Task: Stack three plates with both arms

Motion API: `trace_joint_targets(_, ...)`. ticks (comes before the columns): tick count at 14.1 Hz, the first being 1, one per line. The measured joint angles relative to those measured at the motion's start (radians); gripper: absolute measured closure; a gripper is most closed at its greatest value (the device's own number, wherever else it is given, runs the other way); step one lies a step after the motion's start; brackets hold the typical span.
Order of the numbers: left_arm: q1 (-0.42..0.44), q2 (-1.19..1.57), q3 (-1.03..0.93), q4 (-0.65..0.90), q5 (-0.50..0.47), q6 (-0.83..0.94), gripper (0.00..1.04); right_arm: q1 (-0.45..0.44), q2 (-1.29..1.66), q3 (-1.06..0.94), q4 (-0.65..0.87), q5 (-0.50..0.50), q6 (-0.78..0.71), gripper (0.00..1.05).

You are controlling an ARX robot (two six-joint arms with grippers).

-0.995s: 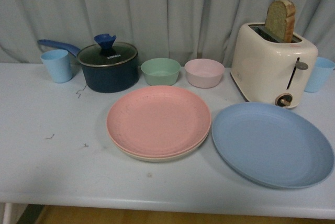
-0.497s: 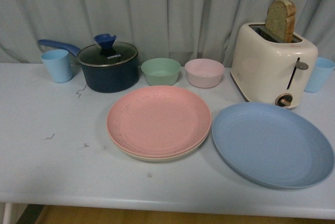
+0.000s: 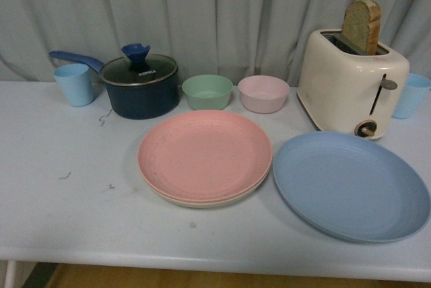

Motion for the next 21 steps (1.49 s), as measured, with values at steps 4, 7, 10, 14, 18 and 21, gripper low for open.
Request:
trace_joint_targets(4,0.0,0.0,0.0,0.001,-0.001,0.001,0.49,-0.252,0.402,0.019,0.405,-0.401,0.183,0.06)
trace_joint_targets(7,0.0,0.0,0.0,0.002,0.0,0.001,0.1,-0.306,1.058,0.234,0.884,-0.298,0.268,0.06)
trace_joint_targets(10,0.0,0.0,0.0,0.002,-0.001,0.001,0.07,-0.27,1.485,0.46,0.815,-0.192,0.317,0.06)
trace_joint_targets(14,0.0,0.0,0.0,0.002,-0.001,0.001,0.07,-0.21,1.942,0.727,0.624,-0.099,0.319,0.06)
trace_joint_targets(18,0.0,0.0,0.0,0.001,0.0,0.001,0.07,-0.134,2.128,0.838,0.514,-0.078,0.318,0.06)
trace_joint_targets(21,0.0,0.0,0.0,0.001,-0.001,0.001,0.07,-0.097,2.137,0.863,0.49,-0.076,0.318,0.06)
